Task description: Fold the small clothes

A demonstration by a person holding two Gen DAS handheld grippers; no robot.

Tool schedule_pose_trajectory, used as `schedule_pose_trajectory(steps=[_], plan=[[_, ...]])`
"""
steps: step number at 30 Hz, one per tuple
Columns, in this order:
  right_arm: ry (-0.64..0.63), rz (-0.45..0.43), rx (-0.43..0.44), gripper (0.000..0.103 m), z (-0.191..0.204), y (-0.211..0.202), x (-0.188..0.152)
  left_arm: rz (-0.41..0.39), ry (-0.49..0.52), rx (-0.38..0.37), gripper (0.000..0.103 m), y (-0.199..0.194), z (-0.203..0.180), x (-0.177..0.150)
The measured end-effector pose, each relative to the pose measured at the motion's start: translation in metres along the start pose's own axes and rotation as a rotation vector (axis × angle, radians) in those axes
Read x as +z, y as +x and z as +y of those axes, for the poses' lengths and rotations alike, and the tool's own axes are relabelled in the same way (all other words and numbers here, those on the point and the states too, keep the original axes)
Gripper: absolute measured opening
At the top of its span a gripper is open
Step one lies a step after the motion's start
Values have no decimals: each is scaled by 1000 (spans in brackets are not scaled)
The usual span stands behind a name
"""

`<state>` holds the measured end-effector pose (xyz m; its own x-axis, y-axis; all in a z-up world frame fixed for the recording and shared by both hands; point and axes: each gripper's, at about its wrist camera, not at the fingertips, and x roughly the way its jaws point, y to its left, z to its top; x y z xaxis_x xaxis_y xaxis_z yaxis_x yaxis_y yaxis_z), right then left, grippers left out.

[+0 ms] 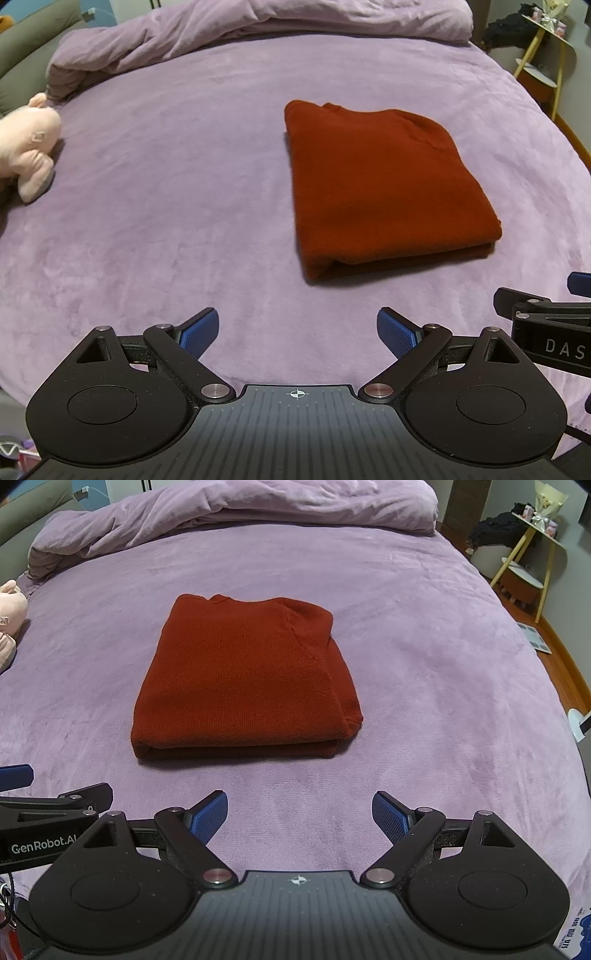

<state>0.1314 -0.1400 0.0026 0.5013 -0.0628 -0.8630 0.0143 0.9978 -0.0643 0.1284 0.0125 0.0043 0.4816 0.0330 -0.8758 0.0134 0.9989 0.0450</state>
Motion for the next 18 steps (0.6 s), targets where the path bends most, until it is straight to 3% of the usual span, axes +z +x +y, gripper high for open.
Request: schedule_pose_trajectory(steps=[18], plan=[[11, 2, 1, 86, -3, 1, 3, 5, 10, -8, 96, 2, -2, 2]])
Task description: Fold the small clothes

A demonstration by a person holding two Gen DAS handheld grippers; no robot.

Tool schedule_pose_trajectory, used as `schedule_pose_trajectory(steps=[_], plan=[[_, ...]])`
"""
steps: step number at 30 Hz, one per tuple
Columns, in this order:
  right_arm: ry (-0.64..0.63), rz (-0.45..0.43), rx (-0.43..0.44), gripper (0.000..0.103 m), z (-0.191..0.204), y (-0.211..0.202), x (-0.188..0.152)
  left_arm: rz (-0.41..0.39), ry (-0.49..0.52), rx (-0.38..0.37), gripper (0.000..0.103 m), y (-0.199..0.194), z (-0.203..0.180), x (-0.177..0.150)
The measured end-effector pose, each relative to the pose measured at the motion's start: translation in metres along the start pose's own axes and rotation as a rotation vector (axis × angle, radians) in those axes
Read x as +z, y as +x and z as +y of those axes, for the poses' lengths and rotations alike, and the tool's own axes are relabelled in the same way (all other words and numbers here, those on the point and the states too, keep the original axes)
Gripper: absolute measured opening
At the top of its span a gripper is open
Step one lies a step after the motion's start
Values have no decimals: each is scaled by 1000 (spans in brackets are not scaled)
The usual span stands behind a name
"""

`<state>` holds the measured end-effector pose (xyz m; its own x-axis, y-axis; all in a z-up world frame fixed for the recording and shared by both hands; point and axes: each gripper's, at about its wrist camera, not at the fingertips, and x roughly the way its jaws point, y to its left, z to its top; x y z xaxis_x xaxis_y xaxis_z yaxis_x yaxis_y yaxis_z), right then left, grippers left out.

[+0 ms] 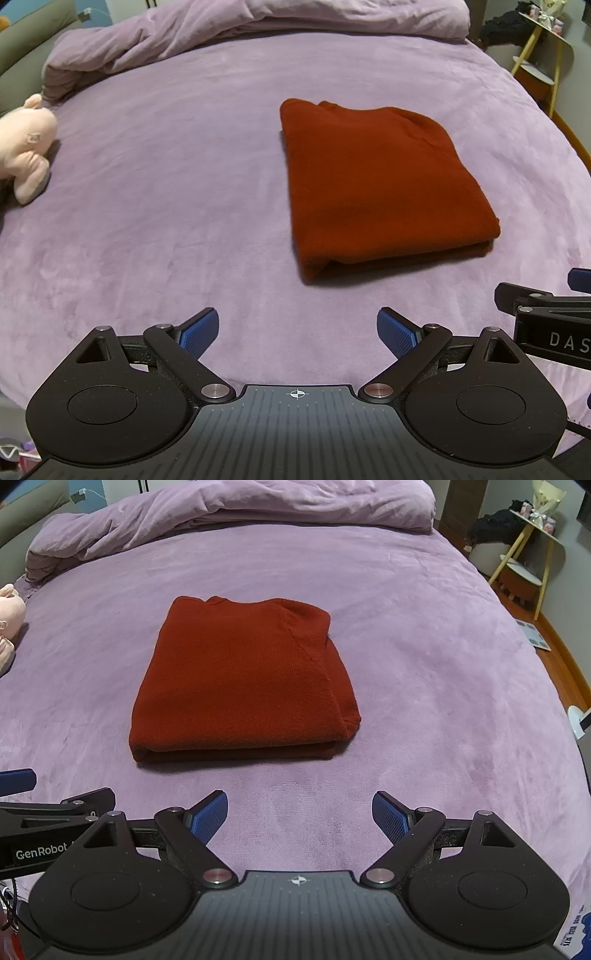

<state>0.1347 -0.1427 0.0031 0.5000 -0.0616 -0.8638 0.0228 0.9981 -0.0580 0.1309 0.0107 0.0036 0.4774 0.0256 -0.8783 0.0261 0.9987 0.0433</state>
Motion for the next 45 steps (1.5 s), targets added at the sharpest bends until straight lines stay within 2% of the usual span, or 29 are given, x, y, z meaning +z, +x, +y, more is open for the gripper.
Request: schedule_pose_trajectory(steps=[28, 32, 45], plan=[[10, -15, -4, 86, -2, -2, -1, -7, 16, -27, 96, 2, -4, -1], [14, -13, -6, 86, -2, -1, -1, -27, 24, -20, 96, 0, -5, -2], [18, -13, -11, 86, -1, -1, -1, -18, 52, -9, 96, 3, -8, -2]])
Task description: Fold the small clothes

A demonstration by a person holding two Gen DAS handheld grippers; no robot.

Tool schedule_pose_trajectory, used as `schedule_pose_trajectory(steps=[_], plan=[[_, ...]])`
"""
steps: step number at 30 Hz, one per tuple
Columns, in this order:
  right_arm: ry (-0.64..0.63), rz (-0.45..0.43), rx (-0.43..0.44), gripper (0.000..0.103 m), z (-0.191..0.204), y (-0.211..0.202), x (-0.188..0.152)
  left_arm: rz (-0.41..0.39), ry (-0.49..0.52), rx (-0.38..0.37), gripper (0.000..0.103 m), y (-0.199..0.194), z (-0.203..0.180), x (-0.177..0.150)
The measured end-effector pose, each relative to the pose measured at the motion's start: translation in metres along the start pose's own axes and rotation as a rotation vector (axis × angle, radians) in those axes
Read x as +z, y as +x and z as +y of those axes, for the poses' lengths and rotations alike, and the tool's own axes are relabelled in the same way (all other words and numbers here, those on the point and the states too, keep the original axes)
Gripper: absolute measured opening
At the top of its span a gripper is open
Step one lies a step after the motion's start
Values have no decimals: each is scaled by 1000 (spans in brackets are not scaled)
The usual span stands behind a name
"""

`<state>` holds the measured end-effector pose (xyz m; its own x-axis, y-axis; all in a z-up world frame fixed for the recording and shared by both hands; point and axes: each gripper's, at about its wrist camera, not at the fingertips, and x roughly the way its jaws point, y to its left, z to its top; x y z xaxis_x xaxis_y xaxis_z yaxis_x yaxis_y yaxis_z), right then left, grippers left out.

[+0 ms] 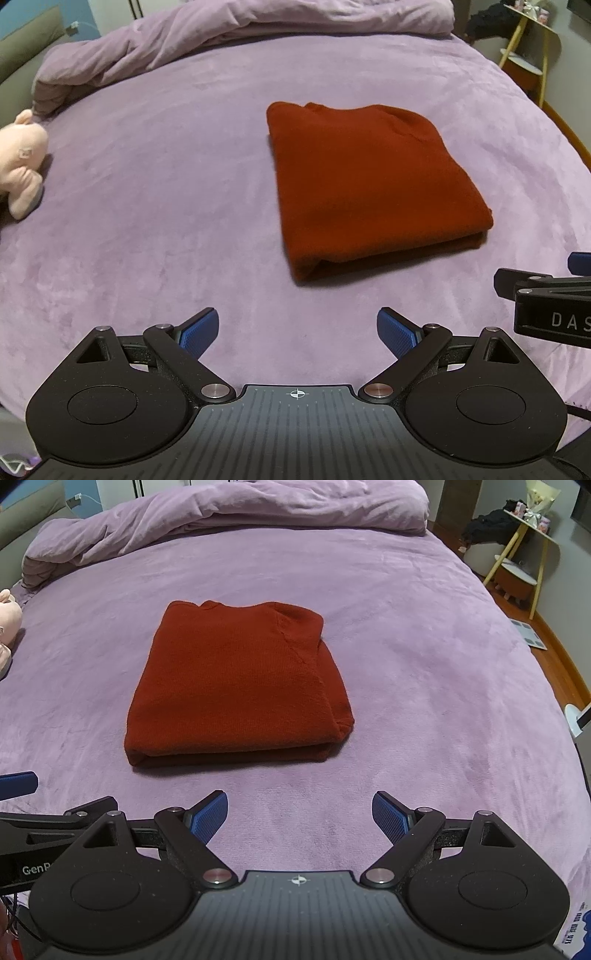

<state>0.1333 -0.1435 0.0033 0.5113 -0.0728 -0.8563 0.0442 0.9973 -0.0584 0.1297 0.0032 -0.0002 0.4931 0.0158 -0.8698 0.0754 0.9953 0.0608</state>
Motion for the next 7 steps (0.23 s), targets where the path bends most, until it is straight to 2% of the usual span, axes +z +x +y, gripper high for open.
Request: schedule_pose_trajectory(steps=[7], plan=[[3, -1, -3, 86, 0, 0, 0, -13, 23, 3, 96, -2, -3, -2]])
